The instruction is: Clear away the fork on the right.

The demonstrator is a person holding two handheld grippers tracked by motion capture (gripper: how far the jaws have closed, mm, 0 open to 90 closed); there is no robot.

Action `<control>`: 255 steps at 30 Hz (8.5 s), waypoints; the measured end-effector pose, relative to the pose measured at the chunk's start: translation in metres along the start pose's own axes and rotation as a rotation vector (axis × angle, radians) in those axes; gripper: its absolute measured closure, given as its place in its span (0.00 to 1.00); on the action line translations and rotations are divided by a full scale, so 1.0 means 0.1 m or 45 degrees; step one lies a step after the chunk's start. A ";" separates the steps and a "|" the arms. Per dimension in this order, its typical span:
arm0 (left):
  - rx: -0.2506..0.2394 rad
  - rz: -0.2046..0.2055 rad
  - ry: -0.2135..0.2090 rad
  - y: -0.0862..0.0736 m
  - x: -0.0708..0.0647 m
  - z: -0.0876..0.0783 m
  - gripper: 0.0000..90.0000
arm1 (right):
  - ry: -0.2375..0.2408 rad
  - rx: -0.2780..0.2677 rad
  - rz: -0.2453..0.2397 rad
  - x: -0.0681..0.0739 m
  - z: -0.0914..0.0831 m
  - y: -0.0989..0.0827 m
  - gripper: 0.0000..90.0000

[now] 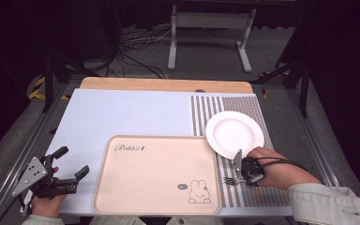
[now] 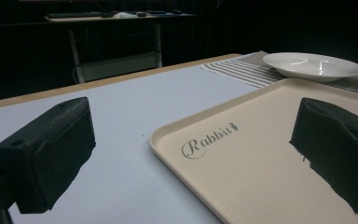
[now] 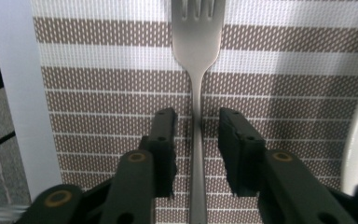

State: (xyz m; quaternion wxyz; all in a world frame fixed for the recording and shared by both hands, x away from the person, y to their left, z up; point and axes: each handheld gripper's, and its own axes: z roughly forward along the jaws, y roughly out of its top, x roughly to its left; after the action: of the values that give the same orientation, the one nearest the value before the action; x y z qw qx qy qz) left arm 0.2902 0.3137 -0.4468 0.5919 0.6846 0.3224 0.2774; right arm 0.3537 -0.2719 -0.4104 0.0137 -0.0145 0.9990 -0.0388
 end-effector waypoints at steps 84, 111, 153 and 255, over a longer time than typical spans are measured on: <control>-0.007 -0.007 0.002 -0.01 0.00 0.00 0.00 | -0.211 -0.524 0.103 0.07 -0.88 0.43 0.95; -0.016 -0.006 0.006 0.00 0.02 -0.02 0.00 | -0.106 -0.697 0.521 -0.02 -1.02 1.08 0.96; -0.018 -0.003 0.009 0.00 0.03 -0.04 0.00 | 0.034 -0.551 1.231 -0.06 -0.57 1.38 0.96; -0.017 -0.005 0.007 0.00 0.03 -0.03 0.00 | -0.153 -0.752 0.528 -0.22 0.13 1.36 1.00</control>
State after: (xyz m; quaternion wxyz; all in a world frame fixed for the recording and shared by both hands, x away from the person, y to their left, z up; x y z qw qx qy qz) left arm 0.2896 0.3180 -0.4466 0.5961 0.6793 0.3236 0.2802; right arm 0.3720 -0.1370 -0.4330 0.0751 0.1829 0.9463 0.2560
